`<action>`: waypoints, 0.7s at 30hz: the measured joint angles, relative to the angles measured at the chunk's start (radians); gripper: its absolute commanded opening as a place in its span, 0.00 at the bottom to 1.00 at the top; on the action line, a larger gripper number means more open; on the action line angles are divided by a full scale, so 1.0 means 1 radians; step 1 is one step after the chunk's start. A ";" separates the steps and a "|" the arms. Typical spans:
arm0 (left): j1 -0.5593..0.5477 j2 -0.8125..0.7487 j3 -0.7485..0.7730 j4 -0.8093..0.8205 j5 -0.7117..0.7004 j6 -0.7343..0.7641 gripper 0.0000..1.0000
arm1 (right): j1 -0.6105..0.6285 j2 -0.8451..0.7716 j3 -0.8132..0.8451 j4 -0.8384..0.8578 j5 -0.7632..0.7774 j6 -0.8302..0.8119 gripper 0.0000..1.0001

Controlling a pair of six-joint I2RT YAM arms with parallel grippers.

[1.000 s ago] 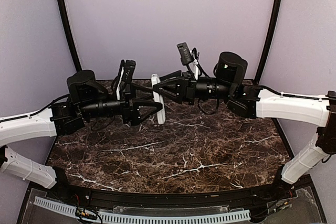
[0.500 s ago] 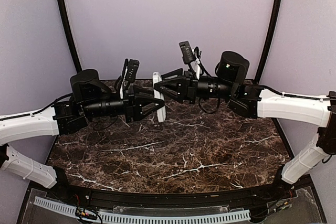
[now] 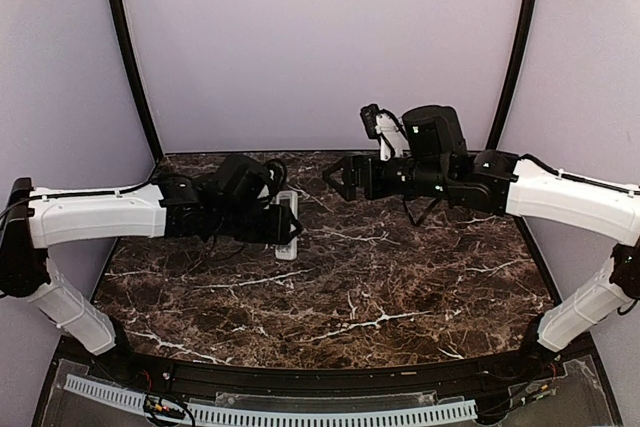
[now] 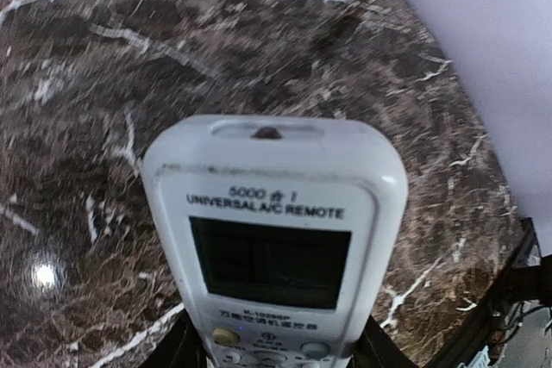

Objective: Load the batteries into the remote control
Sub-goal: Place the remote control at the center of the board.

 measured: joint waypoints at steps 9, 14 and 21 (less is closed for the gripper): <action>0.001 0.390 0.222 -0.402 -0.086 -0.247 0.00 | -0.001 -0.005 -0.036 -0.133 0.081 0.034 0.99; 0.000 0.478 0.252 -0.476 -0.057 -0.293 0.05 | -0.001 -0.005 -0.040 -0.149 0.082 0.043 0.99; 0.002 0.503 0.286 -0.525 -0.024 -0.330 0.49 | -0.001 -0.005 -0.048 -0.154 0.082 0.047 0.99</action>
